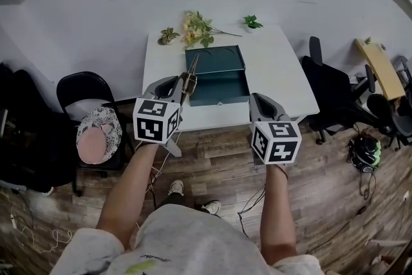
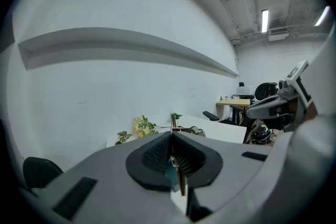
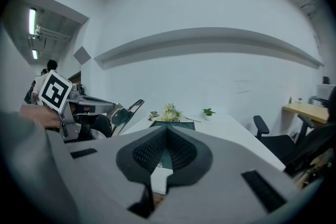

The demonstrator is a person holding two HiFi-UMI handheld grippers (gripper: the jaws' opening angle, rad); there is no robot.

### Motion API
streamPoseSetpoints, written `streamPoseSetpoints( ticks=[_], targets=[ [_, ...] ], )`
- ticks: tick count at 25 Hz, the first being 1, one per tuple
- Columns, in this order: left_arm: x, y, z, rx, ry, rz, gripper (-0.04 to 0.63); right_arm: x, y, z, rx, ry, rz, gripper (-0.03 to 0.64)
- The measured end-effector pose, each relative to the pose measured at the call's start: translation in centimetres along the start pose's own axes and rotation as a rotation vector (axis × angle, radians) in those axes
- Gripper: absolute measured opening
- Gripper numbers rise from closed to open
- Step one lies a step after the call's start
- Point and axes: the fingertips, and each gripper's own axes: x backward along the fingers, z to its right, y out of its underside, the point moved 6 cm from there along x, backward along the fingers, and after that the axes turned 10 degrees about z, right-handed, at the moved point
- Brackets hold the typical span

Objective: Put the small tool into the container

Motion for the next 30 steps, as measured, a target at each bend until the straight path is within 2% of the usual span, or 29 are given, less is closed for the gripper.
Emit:
streamPoseSetpoints(
  ticks=[10, 21, 30],
  targets=[
    [-4.0, 0.1, -1.5, 0.012, 0.014, 0.006, 0.003, -3.6, -0.2, 1.4, 0.012, 0.002, -0.006, 0.005],
    [-12.3, 0.0, -6.7, 0.054, 0.035, 0.019, 0.003, -12.2, -1.3, 2.9, 0.044, 0.012, -0.035, 0.005],
    [-16.2, 0.7, -10.3, 0.074, 0.064, 0.004, 0.003, -17.6, -1.7, 2.5, 0.046, 0.016, -0.049, 0.005]
  ],
)
